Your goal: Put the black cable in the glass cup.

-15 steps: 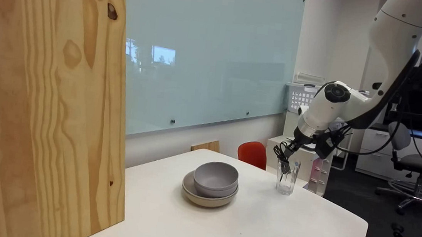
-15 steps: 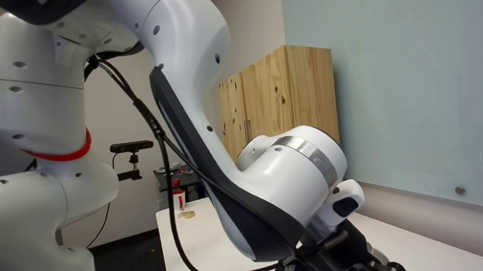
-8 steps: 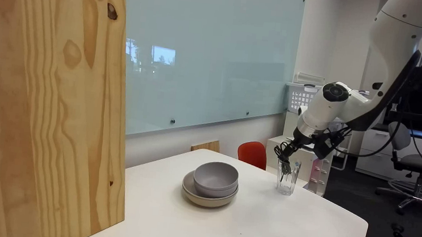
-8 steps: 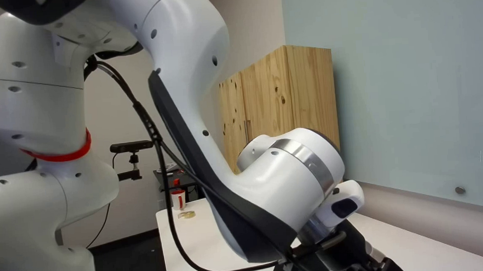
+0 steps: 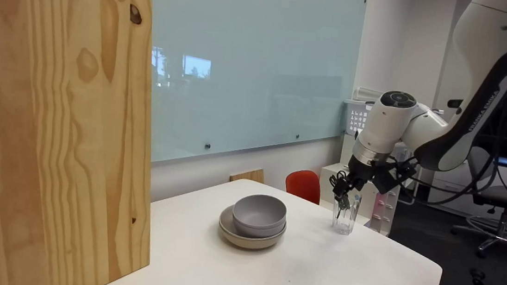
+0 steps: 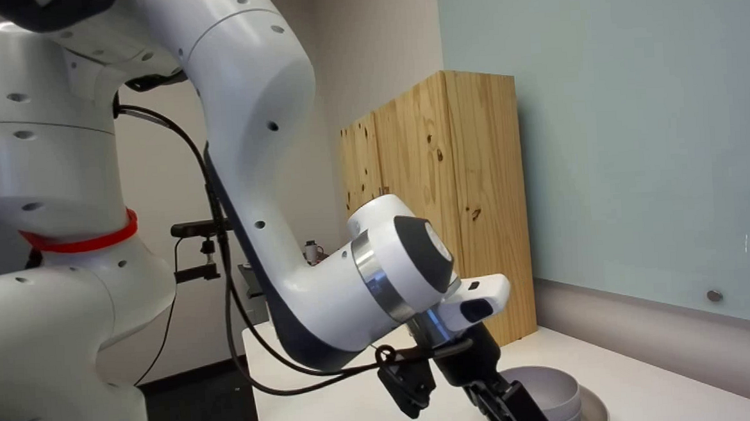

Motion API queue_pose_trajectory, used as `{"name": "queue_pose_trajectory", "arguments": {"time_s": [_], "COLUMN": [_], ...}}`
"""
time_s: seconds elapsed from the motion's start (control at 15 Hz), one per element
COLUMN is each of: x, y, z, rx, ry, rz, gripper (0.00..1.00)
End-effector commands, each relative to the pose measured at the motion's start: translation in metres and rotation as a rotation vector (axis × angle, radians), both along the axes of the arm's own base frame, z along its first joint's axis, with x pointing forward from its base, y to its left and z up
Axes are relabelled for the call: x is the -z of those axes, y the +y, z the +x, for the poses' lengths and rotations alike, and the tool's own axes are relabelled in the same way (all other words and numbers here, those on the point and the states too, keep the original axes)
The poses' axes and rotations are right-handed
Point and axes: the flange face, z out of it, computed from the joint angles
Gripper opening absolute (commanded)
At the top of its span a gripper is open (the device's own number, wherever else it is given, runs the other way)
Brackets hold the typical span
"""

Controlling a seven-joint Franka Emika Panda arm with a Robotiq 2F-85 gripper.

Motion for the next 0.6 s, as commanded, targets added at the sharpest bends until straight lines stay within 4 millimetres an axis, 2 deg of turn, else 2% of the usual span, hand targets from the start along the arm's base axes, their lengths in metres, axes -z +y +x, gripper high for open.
{"name": "queue_pose_trajectory", "arguments": {"time_s": [0.0,0.07,0.33,0.4,0.47,0.53], "x": [0.027,0.034,0.053,0.055,0.046,0.049], "y": [0.031,0.037,0.041,0.042,0.042,0.043], "z": [-0.019,-0.020,-0.035,-0.037,-0.024,-0.027], "rx": [-0.036,-0.039,0.030,0.036,0.049,0.050], "ry": [0.125,0.154,0.298,0.323,0.260,0.283], "rz": [0.065,0.084,0.128,0.146,0.115,0.125], "gripper": [1.00,1.00,1.00,1.00,1.00,1.00]}}
